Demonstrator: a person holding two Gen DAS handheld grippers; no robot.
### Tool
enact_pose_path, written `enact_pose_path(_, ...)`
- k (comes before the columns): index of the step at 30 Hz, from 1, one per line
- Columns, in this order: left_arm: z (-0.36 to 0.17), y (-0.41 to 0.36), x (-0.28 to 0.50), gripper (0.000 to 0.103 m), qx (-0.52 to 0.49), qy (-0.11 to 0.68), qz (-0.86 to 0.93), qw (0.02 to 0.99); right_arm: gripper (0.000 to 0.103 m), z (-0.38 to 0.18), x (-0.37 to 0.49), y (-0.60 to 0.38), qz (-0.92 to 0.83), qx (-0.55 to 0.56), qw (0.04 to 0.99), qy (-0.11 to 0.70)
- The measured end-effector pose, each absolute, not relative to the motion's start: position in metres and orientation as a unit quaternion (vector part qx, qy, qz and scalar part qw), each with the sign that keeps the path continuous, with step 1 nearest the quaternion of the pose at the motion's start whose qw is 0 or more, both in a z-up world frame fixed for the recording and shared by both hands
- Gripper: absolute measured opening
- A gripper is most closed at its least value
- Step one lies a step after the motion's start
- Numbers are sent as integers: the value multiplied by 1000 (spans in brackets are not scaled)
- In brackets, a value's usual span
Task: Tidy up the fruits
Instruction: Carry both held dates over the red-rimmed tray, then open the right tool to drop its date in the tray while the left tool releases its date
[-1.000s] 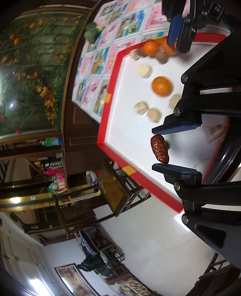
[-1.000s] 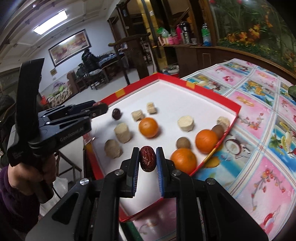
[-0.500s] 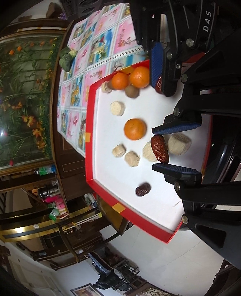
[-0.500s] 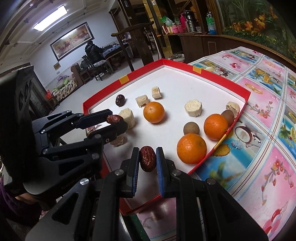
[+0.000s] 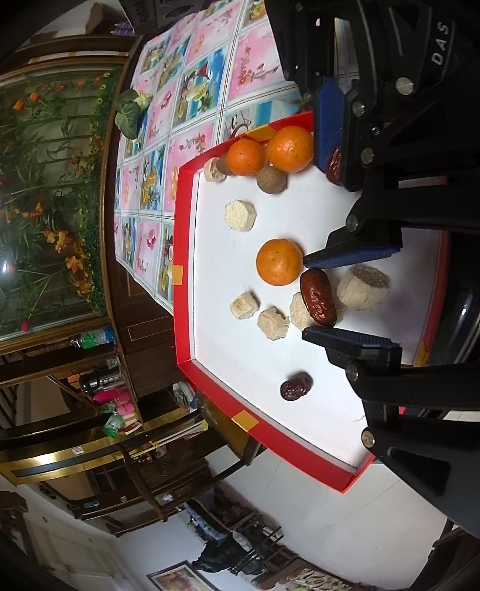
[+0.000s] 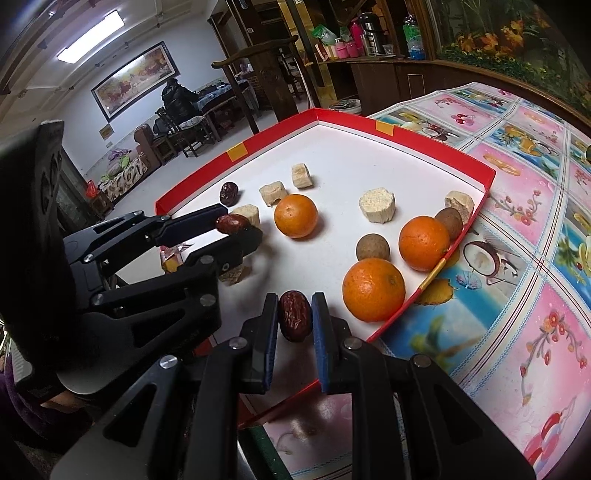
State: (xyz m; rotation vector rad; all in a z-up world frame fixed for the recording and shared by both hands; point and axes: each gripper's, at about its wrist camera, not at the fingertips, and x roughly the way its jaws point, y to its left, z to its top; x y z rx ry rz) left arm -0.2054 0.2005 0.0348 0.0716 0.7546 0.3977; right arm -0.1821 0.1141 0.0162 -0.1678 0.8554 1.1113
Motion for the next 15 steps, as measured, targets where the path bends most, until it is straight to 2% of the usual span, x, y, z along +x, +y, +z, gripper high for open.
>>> enact_pose_path(15, 34, 205, -192, 32, 38, 360, 208, 909, 21, 14, -179, 113, 506, -71, 761, 400)
